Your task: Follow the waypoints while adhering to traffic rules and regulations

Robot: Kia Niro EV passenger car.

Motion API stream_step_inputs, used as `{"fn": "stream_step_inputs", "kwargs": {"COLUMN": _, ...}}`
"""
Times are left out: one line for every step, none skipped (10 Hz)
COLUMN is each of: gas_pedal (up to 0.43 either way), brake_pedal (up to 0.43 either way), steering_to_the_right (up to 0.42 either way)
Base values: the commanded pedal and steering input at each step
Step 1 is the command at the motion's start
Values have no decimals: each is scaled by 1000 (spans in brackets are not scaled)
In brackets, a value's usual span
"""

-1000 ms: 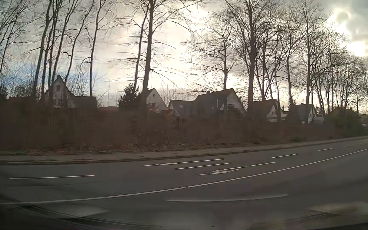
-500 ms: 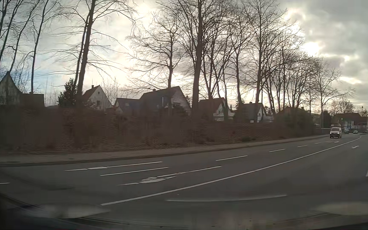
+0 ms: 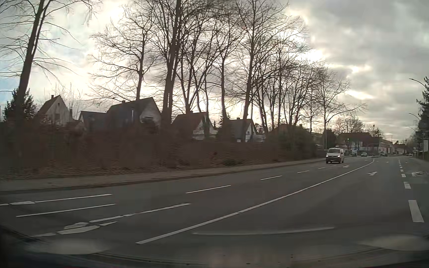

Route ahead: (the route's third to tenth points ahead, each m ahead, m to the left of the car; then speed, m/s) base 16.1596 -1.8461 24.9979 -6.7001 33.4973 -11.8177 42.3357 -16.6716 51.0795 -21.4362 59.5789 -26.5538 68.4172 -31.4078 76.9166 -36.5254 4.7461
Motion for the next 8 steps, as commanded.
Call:
{"fn": "stream_step_inputs", "kwargs": {"gas_pedal": 370, "brake_pedal": 0, "steering_to_the_right": 380}}
{"fn": "stream_step_inputs", "kwargs": {"gas_pedal": 370, "brake_pedal": 0, "steering_to_the_right": 376}}
{"fn": "stream_step_inputs", "kwargs": {"gas_pedal": 370, "brake_pedal": 0, "steering_to_the_right": 372}}
{"fn": "stream_step_inputs", "kwargs": {"gas_pedal": 370, "brake_pedal": 0, "steering_to_the_right": 366}}
{"fn": "stream_step_inputs", "kwargs": {"gas_pedal": 370, "brake_pedal": 0, "steering_to_the_right": 350}}
{"fn": "stream_step_inputs", "kwargs": {"gas_pedal": 370, "brake_pedal": 0, "steering_to_the_right": 333}}
{"fn": "stream_step_inputs", "kwargs": {"gas_pedal": 370, "brake_pedal": 0, "steering_to_the_right": 317}}
{"fn": "stream_step_inputs", "kwargs": {"gas_pedal": 370, "brake_pedal": 0, "steering_to_the_right": 289}}
